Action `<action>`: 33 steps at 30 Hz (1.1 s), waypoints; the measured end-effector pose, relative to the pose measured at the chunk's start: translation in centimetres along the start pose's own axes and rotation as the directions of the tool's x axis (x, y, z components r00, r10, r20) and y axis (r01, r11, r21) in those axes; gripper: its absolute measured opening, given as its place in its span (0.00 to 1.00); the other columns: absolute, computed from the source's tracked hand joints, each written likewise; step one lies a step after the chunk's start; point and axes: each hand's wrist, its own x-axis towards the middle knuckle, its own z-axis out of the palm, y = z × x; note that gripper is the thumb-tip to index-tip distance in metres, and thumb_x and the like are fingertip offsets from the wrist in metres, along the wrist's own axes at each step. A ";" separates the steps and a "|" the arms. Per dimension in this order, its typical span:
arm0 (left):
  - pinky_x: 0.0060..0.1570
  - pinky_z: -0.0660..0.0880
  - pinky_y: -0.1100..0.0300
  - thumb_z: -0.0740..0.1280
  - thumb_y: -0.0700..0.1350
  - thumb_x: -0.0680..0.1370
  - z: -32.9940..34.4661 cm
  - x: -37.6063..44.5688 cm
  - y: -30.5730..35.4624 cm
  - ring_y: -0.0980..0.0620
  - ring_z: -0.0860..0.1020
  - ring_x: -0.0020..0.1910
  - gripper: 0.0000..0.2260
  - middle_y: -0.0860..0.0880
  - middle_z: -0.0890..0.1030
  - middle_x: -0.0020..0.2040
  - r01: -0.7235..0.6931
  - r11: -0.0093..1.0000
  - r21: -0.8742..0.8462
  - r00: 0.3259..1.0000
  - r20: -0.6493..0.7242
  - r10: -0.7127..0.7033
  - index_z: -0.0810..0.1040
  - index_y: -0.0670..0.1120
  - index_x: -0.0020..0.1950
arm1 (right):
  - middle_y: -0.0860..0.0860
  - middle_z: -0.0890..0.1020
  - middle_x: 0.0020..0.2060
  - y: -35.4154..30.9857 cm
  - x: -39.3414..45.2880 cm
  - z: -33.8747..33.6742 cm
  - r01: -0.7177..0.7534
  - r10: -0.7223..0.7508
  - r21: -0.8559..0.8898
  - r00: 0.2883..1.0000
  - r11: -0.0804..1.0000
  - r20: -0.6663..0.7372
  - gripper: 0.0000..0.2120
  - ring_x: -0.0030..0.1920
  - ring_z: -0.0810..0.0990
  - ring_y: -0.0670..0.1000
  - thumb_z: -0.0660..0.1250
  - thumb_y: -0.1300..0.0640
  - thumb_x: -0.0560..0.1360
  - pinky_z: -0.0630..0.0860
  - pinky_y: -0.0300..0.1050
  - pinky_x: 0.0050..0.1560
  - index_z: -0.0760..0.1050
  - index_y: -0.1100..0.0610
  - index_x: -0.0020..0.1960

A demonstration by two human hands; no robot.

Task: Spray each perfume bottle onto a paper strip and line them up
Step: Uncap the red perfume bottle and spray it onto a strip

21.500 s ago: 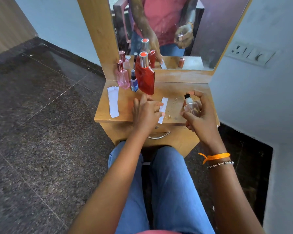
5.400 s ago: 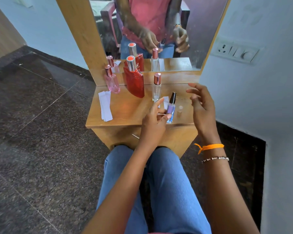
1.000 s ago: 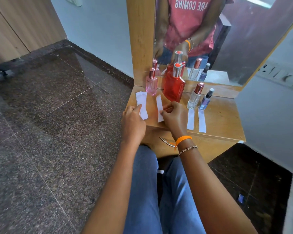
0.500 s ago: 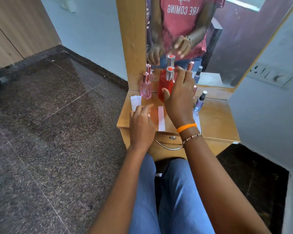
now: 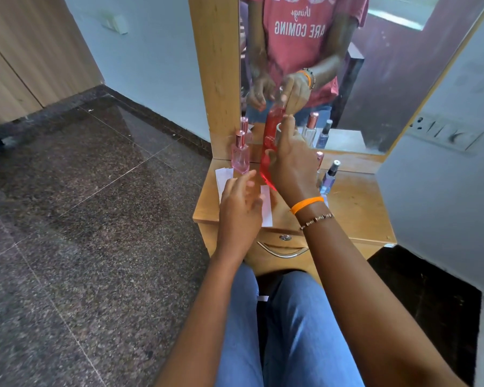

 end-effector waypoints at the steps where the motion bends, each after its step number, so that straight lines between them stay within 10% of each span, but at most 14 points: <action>1: 0.62 0.70 0.56 0.69 0.41 0.74 0.0 -0.1 0.4 0.54 0.72 0.57 0.25 0.50 0.72 0.59 -0.018 0.999 -0.027 1.000 0.018 0.018 0.67 0.47 0.70 | 0.60 0.79 0.42 -0.4 -0.7 -1.1 0.007 -0.006 0.030 1.000 1.000 -0.005 0.20 0.44 0.77 0.63 0.64 0.65 0.70 0.62 0.48 0.36 0.64 0.62 0.61; 5: 0.68 0.63 0.58 0.74 0.45 0.69 0.4 -0.4 1.5 0.52 0.63 0.71 0.42 0.46 0.64 0.72 -0.056 0.996 -0.062 0.993 0.098 0.062 0.52 0.50 0.76 | 0.58 0.79 0.42 -2.3 -3.4 -5.3 0.013 -0.024 0.224 0.999 0.975 0.044 0.18 0.45 0.76 0.63 0.66 0.63 0.71 0.64 0.49 0.38 0.66 0.62 0.59; 12: 0.63 0.70 0.57 0.72 0.53 0.63 0.7 -1.5 1.5 0.51 0.72 0.63 0.40 0.47 0.73 0.64 -0.092 0.996 -0.014 0.995 0.021 0.093 0.62 0.46 0.73 | 0.49 0.79 0.44 -1.7 -6.0 -6.4 -0.102 0.062 0.406 0.992 0.908 0.109 0.13 0.41 0.73 0.48 0.71 0.56 0.71 0.67 0.43 0.40 0.72 0.55 0.54; 19: 0.51 0.77 0.64 0.76 0.52 0.61 0.8 -2.4 1.0 0.59 0.79 0.50 0.38 0.53 0.81 0.54 -0.039 0.995 -0.091 0.982 0.180 0.055 0.66 0.55 0.70 | 0.49 0.80 0.38 0.8 -5.4 -6.6 -0.217 0.064 0.691 0.968 0.690 0.241 0.13 0.39 0.75 0.44 0.73 0.62 0.69 0.75 0.44 0.45 0.79 0.53 0.53; 22: 0.46 0.73 0.72 0.75 0.51 0.62 0.1 -2.4 1.5 0.63 0.79 0.45 0.31 0.56 0.83 0.47 0.021 0.985 -0.170 0.962 0.271 0.027 0.71 0.59 0.64 | 0.66 0.74 0.34 1.2 -5.0 -6.8 -0.252 -0.010 0.772 0.948 0.584 0.318 0.12 0.36 0.69 0.53 0.70 0.56 0.69 0.70 0.50 0.41 0.79 0.51 0.53; 28: 0.44 0.76 0.56 0.75 0.56 0.62 -1.4 -3.6 0.2 0.48 0.78 0.45 0.29 0.44 0.80 0.50 0.340 0.736 -0.586 0.798 0.594 0.104 0.76 0.43 0.57 | 0.52 0.82 0.45 1.9 -4.9 -9.0 -0.448 -0.341 0.864 0.795 0.230 0.502 0.15 0.48 0.75 0.55 0.64 0.63 0.75 0.72 0.48 0.48 0.76 0.56 0.60; 33: 0.50 0.75 0.63 0.74 0.57 0.59 -0.5 -2.7 1.9 0.57 0.78 0.51 0.30 0.54 0.79 0.50 -0.028 0.983 -0.181 0.965 0.253 0.074 0.71 0.63 0.60 | 0.50 0.77 0.44 0.8 -4.2 -9.5 -0.393 -0.214 0.845 0.848 0.363 0.486 0.10 0.49 0.75 0.47 0.60 0.65 0.75 0.70 0.43 0.52 0.72 0.55 0.53</action>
